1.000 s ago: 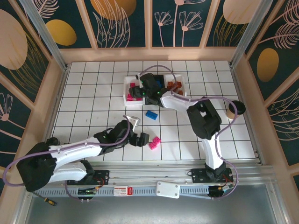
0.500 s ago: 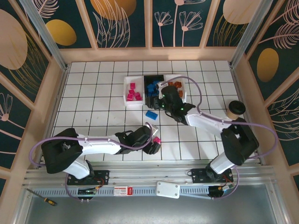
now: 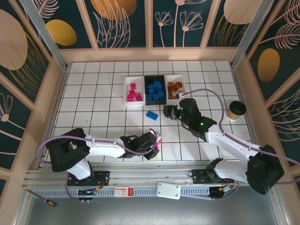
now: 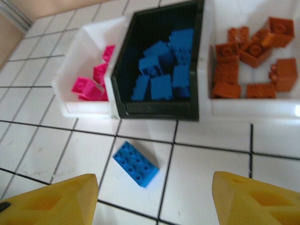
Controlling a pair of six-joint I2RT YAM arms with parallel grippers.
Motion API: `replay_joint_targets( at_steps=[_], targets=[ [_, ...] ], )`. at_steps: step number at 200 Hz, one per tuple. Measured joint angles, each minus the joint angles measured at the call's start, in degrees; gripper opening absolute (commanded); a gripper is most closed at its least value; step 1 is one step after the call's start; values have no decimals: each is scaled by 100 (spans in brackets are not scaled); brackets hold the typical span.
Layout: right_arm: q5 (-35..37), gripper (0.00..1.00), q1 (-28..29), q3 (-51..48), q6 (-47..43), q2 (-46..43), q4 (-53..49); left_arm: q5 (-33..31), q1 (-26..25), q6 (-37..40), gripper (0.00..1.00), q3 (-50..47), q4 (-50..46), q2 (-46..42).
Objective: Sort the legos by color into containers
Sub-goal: Pick up the lego from the middle-left of the table, then place the lego in the container.
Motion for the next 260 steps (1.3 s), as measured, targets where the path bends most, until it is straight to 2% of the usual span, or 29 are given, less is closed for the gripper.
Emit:
replay_joint_targets(
  at_steps=[15,47,74,93,119,145,170,199,241,251,260],
  targets=[
    [50,66,20,-205,81,-164,-164,-90,-9,-46,27,11,17,0],
    [68,66,361,-557,214,-286,-503,-435,-9,-122,20,2,-98,-83],
    [22,66,890,-708,275,-168,-588,-990,96,-146,16,-11,-505,-743],
    [-2,66,1217,-748,310,118,-581,-1158,551,-164,16,-9,-614,-1423],
    [-63,67,1576,-743,291,588,-442,-1252,1593,-160,12,367,-782,-1779],
    [-83,66,1862,-608,201,1187,-387,-1038,2579,-162,8,1300,-881,-1257],
    [-76,66,2037,-494,181,1526,-354,-710,3220,-153,6,2269,-935,-516],
    [-22,66,2074,-494,186,1510,-328,-439,3685,-127,5,3357,-975,455],
    [79,66,2076,-509,205,1274,-330,-225,4019,-114,5,4288,-1123,1775],
    [90,66,2076,-509,205,1252,-330,-166,4083,-116,9,4398,-1158,2052],
    [94,66,2076,-509,203,1246,-330,-81,4135,-118,22,4461,-1213,2253]
  ],
)
